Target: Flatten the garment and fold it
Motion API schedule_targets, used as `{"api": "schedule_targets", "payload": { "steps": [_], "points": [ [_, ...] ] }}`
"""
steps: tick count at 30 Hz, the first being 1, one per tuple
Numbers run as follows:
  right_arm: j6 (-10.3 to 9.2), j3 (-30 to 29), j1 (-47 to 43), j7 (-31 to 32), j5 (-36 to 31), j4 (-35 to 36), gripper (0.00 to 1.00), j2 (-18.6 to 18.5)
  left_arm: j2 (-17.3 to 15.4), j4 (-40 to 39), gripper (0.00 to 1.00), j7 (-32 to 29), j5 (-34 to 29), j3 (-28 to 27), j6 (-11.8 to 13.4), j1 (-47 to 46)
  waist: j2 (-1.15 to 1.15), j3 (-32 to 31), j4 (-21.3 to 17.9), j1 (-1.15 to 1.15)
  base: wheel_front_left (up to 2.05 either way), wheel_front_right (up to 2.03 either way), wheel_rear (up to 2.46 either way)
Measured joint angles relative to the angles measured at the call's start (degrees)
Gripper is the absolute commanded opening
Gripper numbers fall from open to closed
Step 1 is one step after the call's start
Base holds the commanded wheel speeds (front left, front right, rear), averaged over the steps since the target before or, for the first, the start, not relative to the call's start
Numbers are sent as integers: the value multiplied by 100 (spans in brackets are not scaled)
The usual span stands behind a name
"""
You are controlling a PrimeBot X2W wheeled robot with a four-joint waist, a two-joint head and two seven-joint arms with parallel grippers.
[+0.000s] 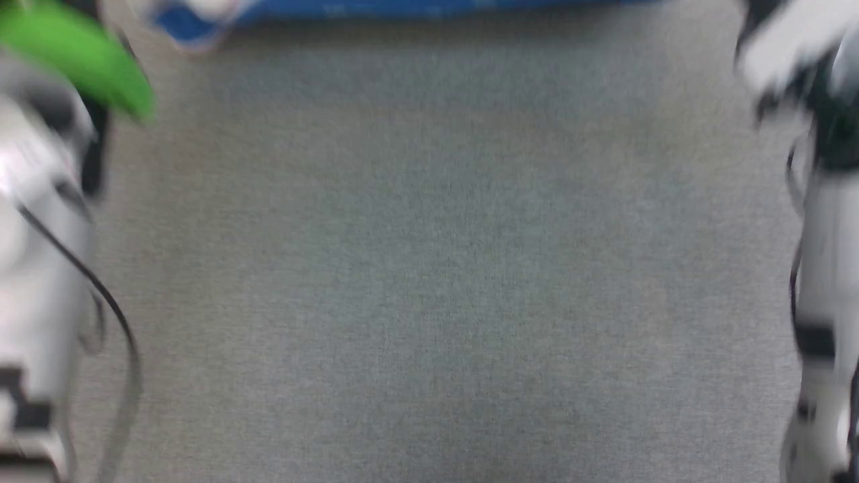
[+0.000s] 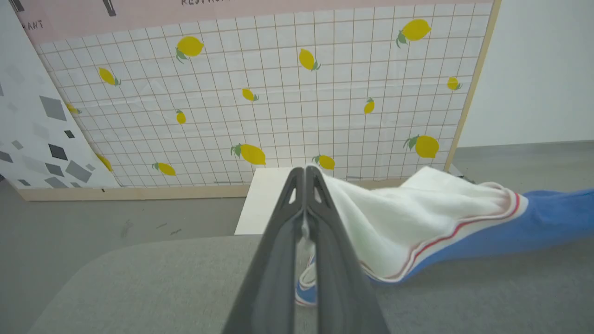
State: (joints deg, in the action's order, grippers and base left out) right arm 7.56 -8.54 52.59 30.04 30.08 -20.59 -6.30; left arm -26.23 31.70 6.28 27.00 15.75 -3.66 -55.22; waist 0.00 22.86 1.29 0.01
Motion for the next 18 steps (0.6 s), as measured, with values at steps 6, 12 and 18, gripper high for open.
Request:
{"api": "schedule_targets", "payload": {
  "steps": [6,12,18],
  "points": [
    [0,27,-2469,-192,375,890,0,-129,241,-1455,0,-365,746,-204,580,2956,0,-820,92,0,0,0,0],
    [0,82,-3907,-265,246,1171,0,-162,267,-2191,0,-857,1148,-260,960,4623,0,-1380,154,0,0,0,0],
    [0,133,-4928,165,44,1458,0,-321,121,-2811,0,-1929,1556,-203,1371,5925,0,-1912,201,1,0,0,0]
  ]
}}
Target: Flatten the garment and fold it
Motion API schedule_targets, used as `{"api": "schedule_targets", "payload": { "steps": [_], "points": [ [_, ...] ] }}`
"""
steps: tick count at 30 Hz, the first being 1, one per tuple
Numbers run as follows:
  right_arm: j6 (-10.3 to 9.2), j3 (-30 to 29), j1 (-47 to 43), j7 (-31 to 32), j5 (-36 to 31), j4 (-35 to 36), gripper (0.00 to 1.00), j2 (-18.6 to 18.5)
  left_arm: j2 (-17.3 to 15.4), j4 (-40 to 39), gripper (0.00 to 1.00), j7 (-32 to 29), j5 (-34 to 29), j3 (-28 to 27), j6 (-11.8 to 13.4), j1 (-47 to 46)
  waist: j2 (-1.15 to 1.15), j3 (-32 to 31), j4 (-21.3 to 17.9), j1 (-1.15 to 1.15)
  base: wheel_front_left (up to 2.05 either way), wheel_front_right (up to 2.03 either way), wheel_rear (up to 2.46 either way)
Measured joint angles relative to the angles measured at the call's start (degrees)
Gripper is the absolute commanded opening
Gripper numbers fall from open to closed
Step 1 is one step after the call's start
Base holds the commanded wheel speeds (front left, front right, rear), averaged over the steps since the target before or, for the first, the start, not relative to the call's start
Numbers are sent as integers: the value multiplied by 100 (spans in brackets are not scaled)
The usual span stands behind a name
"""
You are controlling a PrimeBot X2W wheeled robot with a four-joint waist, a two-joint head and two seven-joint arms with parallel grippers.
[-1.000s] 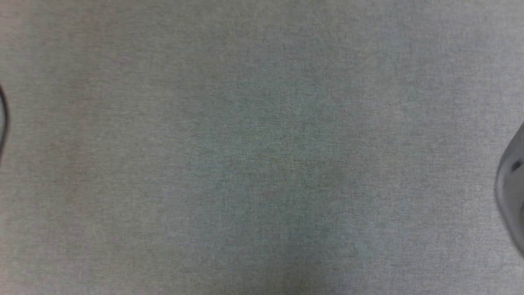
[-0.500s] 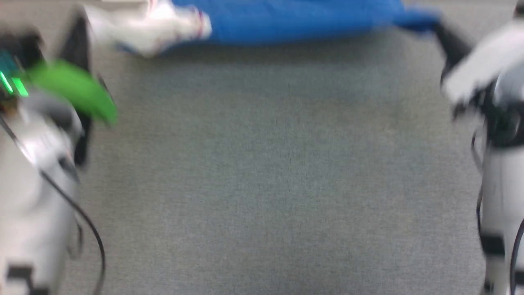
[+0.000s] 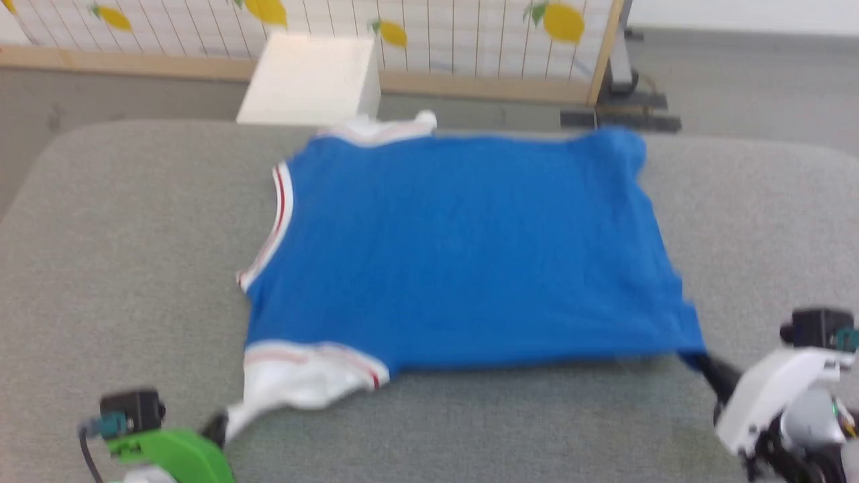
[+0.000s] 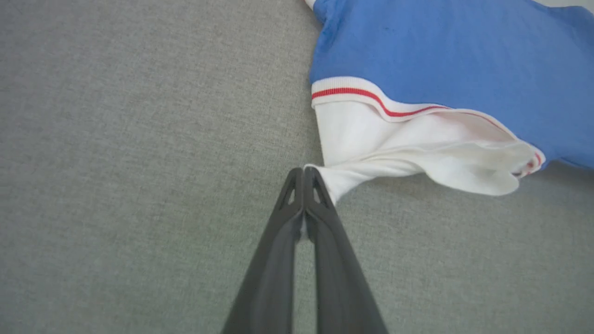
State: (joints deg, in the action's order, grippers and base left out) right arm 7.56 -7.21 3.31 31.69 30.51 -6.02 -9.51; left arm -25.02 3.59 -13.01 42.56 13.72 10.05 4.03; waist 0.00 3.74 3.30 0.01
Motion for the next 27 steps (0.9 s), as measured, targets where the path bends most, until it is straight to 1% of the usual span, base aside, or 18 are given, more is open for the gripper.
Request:
{"api": "schedule_targets", "payload": {
  "steps": [4,6,8,12,14,17,20,22,27],
  "points": [
    [0,2,-503,570,-185,274,0,-130,-194,-397,0,-712,227,53,275,548,0,-251,42,0,0,0,0],
    [0,-16,-711,943,-207,423,0,-144,-301,-565,0,-1050,289,77,415,787,0,-343,64,0,0,0,0],
    [0,-20,-954,1411,-234,593,0,-181,-386,-760,0,-1400,411,79,608,1063,0,-419,85,0,0,0,0],
    [0,-88,-1365,2252,-275,884,0,-149,-437,-1066,0,-1830,634,77,895,1489,0,-462,73,0,0,0,0],
    [0,-164,-1534,2602,-280,1009,0,-76,-458,-1188,0,-1930,655,68,977,1619,0,-455,61,0,0,0,0],
    [0,-246,-1722,2997,-294,1193,0,43,-483,-1328,0,-1960,687,14,1047,1697,0,-427,56,0,0,0,0],
    [0,-318,-1758,3070,-328,1406,0,153,-504,-1451,0,-1807,684,-79,1068,1706,0,-401,37,0,0,0,0],
    [0,-356,-1741,3000,-380,1521,0,185,-513,-1540,0,-1600,660,-167,1047,1686,0,-382,20,0,0,0,0],
    [0,-369,-1506,2664,-557,1641,0,152,-591,-1703,0,-1170,415,-253,862,1450,0,-323,-25,0,0,0,0]
  ]
}}
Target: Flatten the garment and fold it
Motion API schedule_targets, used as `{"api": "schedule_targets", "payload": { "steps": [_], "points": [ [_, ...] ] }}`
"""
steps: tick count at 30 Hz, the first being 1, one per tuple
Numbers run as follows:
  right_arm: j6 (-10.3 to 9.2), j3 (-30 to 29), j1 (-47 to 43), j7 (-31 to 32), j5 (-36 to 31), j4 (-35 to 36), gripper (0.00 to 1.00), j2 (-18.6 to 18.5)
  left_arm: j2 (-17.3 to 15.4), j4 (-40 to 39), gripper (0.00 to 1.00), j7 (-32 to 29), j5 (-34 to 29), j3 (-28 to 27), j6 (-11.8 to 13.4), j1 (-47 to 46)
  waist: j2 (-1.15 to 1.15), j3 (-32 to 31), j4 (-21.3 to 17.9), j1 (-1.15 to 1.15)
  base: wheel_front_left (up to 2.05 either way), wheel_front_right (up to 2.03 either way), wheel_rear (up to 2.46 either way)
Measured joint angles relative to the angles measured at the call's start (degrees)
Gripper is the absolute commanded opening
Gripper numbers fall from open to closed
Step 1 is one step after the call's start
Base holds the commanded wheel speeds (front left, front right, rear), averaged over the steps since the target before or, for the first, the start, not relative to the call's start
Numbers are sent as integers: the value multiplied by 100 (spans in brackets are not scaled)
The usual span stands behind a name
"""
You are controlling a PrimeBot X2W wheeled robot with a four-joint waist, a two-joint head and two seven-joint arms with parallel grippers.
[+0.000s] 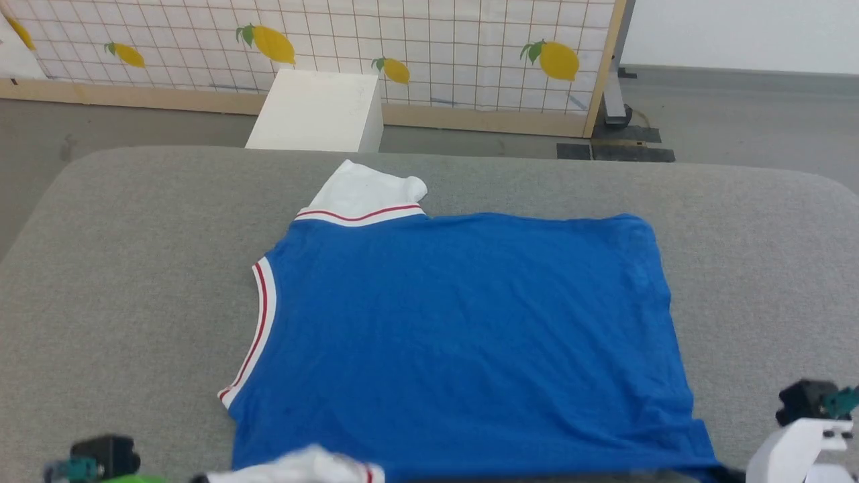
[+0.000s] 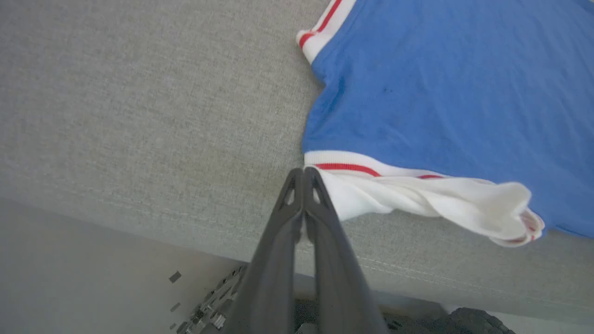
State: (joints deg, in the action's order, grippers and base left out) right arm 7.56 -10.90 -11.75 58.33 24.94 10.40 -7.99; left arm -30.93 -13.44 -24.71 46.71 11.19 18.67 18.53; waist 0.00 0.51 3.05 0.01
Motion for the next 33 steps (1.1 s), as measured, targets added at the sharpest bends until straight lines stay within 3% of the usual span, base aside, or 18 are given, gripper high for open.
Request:
{"api": "schedule_targets", "payload": {
  "steps": [7,19,27,33],
  "points": [
    [0,27,669,-452,-238,-2,0,-74,-125,114,0,424,-505,108,-387,-1178,0,267,-25,0,0,0,0],
    [0,469,2004,-659,-637,-561,0,-155,108,1356,0,1016,-1022,576,-1058,-3144,0,1059,-132,-1,0,0,0],
    [0,694,2363,-470,-900,-1134,0,-126,386,2479,0,1211,-1120,843,-1403,-3864,0,1578,-162,-1,0,0,0],
    [0,720,2470,-415,-936,-1292,0,-98,555,3116,0,1223,-1098,932,-1493,-3977,0,1744,-168,-1,0,0,0]
  ]
}}
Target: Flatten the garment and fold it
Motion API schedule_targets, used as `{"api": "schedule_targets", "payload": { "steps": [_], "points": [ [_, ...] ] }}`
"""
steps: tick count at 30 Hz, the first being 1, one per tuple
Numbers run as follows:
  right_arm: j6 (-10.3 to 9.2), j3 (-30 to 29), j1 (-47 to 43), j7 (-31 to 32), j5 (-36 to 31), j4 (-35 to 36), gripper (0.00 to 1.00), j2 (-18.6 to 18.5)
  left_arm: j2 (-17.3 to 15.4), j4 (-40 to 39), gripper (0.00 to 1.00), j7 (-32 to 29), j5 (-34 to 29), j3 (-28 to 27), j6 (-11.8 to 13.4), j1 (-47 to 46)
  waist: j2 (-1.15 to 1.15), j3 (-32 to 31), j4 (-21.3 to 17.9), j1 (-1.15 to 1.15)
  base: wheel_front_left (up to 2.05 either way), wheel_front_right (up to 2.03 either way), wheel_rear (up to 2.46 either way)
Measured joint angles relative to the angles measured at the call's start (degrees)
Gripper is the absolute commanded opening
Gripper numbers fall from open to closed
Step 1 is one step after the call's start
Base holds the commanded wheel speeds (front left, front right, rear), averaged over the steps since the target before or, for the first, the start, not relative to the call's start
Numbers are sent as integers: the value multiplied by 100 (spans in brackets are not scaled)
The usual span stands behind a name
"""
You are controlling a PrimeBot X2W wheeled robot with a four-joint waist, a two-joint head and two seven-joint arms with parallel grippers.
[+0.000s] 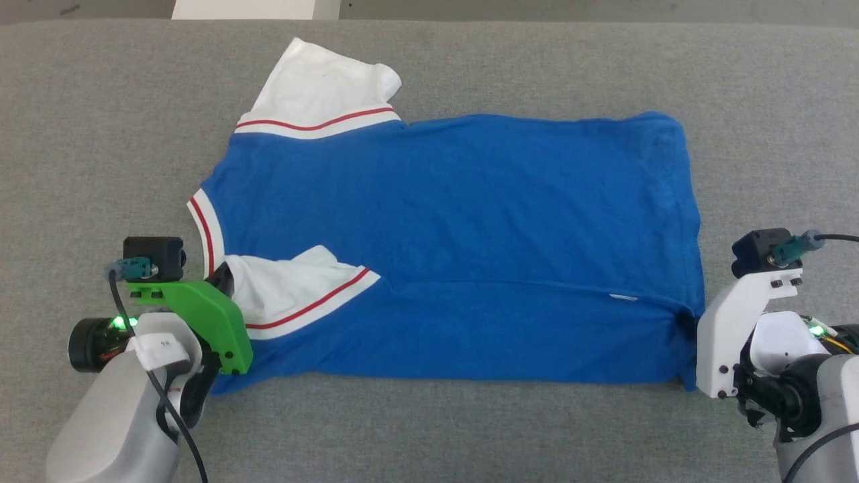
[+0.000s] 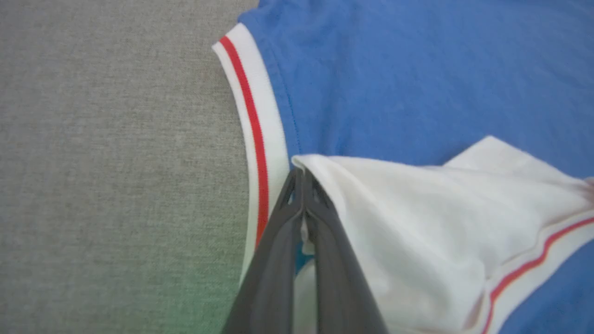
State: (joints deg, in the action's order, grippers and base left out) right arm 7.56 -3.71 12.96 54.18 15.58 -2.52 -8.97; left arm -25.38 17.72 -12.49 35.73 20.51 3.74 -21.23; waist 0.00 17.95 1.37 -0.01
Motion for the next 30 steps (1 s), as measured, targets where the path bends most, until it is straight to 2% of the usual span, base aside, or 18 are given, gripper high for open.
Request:
{"api": "schedule_targets", "payload": {
  "steps": [1,2,4,6,9,14,19,22,26,30],
  "points": [
    [0,-15,1,-7,3,-21,24,14,24,73,2,11,14,1,-20,-34,0,-11,4,0,0,0,0],
    [0,-29,0,-16,7,-46,100,32,45,158,38,-7,49,4,-20,-72,0,-31,8,0,0,0,0],
    [0,-62,-3,-78,12,-77,100,54,66,269,100,-4,69,2,-19,-110,0,-80,13,0,0,0,0],
    [1,-126,-15,-267,69,-69,100,142,96,339,100,92,134,-60,-14,-121,0,-183,22,0,0,0,0],
    [0,-322,-86,-516,149,30,100,211,120,265,100,250,172,-204,132,-119,0,-316,34,0,0,0,0],
    [0,-637,-318,-838,209,350,100,315,63,-196,100,255,227,-461,575,112,0,-585,63,0,0,0,0],
    [0,-947,-600,-891,215,709,100,412,9,-918,100,-357,486,-514,1012,882,0,-832,102,0,0,0,0],
    [0,-1134,-770,-889,202,1013,100,445,-44,-1519,100,-1010,722,-456,1293,1505,0,-991,135,1,0,0,0],
    [0,-1182,-922,-827,201,1311,100,493,-104,-1705,100,-1321,764,-370,1479,1797,0,-1075,138,1,0,0,0],
    [0,-1176,-974,-771,203,1481,100,543,-71,-1401,100,-1371,834,-327,1523,1827,0,-1064,71,1,0,0,0]
  ]
}}
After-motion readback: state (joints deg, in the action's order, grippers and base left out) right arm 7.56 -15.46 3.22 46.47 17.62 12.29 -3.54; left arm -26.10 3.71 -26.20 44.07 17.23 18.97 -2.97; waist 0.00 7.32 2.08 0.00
